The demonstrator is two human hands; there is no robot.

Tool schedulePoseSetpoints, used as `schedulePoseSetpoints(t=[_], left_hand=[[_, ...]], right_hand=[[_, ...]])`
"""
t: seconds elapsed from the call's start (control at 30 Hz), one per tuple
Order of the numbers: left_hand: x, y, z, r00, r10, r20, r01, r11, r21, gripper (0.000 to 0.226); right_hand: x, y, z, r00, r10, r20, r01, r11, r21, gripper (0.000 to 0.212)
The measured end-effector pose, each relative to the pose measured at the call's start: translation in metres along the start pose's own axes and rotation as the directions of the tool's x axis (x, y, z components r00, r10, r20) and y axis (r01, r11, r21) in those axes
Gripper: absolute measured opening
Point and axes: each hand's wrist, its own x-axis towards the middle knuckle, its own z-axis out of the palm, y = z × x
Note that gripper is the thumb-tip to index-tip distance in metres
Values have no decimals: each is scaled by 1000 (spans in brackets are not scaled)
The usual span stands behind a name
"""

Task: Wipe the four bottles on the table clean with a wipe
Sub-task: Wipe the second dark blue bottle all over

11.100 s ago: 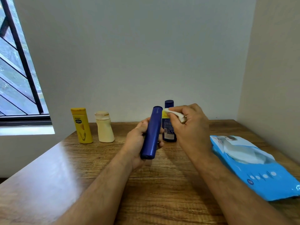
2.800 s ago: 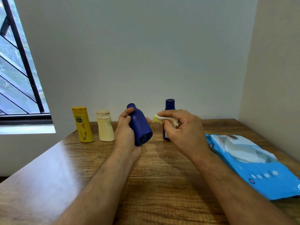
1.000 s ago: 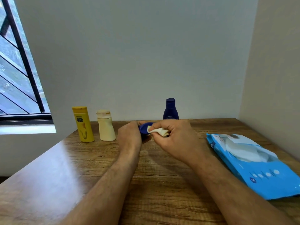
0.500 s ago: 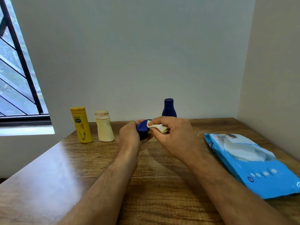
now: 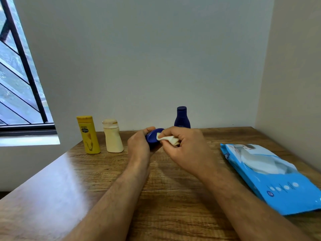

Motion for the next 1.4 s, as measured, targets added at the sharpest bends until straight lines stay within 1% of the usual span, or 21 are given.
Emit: schedulePoseSetpoints(t=[0.1, 0.17, 0.23, 0.3, 0.37, 0.43, 0.53, 0.63, 0.67, 0.73, 0.8, 0.83, 0.87, 0.93, 0.97, 1.0, 1.07, 1.13, 1.2, 1.27, 1.4], left_hand=[[0, 1, 0, 1000, 7, -5, -7, 999, -38, 31], [-2, 2, 1, 1000, 7, 7, -6, 996, -94, 30], [-5, 4, 2, 999, -26, 22, 30, 979, -202, 26], [-5, 6, 1, 997, -68, 42, 77, 950, -302, 18], [-3, 6, -1, 994, -77, 81, 100, 936, -337, 15], [-3, 4, -2, 990, -71, 122, 108, 936, -334, 19], [-2, 5, -3, 983, -89, 159, 140, 928, -344, 25], [2, 5, -5, 983, -107, 146, 151, 930, -334, 23], [3, 5, -5, 983, -107, 148, 151, 930, -334, 22], [2, 5, -6, 983, -88, 162, 140, 930, -340, 26], [1, 5, -5, 981, -44, 187, 107, 933, -343, 36], [0, 6, -5, 980, -20, 196, 89, 932, -353, 42], [0, 7, -5, 980, -4, 201, 80, 925, -371, 49], [0, 9, -6, 975, 14, 221, 83, 902, -423, 64], [1, 9, -7, 972, 15, 233, 93, 889, -449, 69], [1, 9, -9, 969, 10, 248, 108, 882, -460, 68], [0, 10, -11, 955, -17, 296, 147, 893, -425, 51], [-1, 8, -10, 937, -38, 346, 166, 923, -347, 37], [-3, 6, -8, 925, -27, 379, 140, 952, -273, 35], [-5, 6, -7, 911, -4, 413, 112, 965, -238, 37], [-5, 6, -10, 872, 5, 490, 144, 953, -266, 48]], right_hand=[[-1, -3, 2, 990, -88, 112, 91, 996, -21, 18], [-1, -2, 0, 986, -128, 107, 132, 991, -29, 17], [-1, 1, -4, 993, -113, 18, 112, 993, 44, 15], [0, 2, -8, 990, -88, -109, 99, 990, 103, 13], [1, 0, -10, 976, -90, -200, 113, 988, 108, 13], [1, -1, -8, 971, -96, -218, 122, 986, 111, 16], [0, 0, -5, 989, -76, -124, 91, 988, 124, 17], [0, 2, -4, 996, -80, -37, 84, 991, 102, 16], [0, 2, -3, 995, -85, -45, 89, 991, 99, 15], [0, 1, -4, 991, -77, -109, 91, 987, 130, 14], [1, 0, -6, 984, -50, -171, 79, 982, 170, 13], [2, 0, -7, 984, -32, -173, 63, 982, 179, 12], [2, 1, -7, 989, -17, -147, 43, 983, 178, 11], [1, 3, -6, 999, -6, -35, 11, 989, 146, 12], [1, 3, -4, 1000, -12, 16, 10, 992, 123, 12], [0, 4, -3, 999, -20, 42, 15, 994, 107, 12], [1, 4, -2, 999, -15, 29, 12, 994, 104, 11], [2, 4, -3, 1000, 0, -3, 0, 993, 115, 12], [3, 5, -5, 1000, 5, -25, -2, 991, 131, 11], [3, 4, -7, 999, 1, -37, 5, 987, 158, 13], [6, 7, -5, 995, 31, -99, -12, 982, 189, 12]])
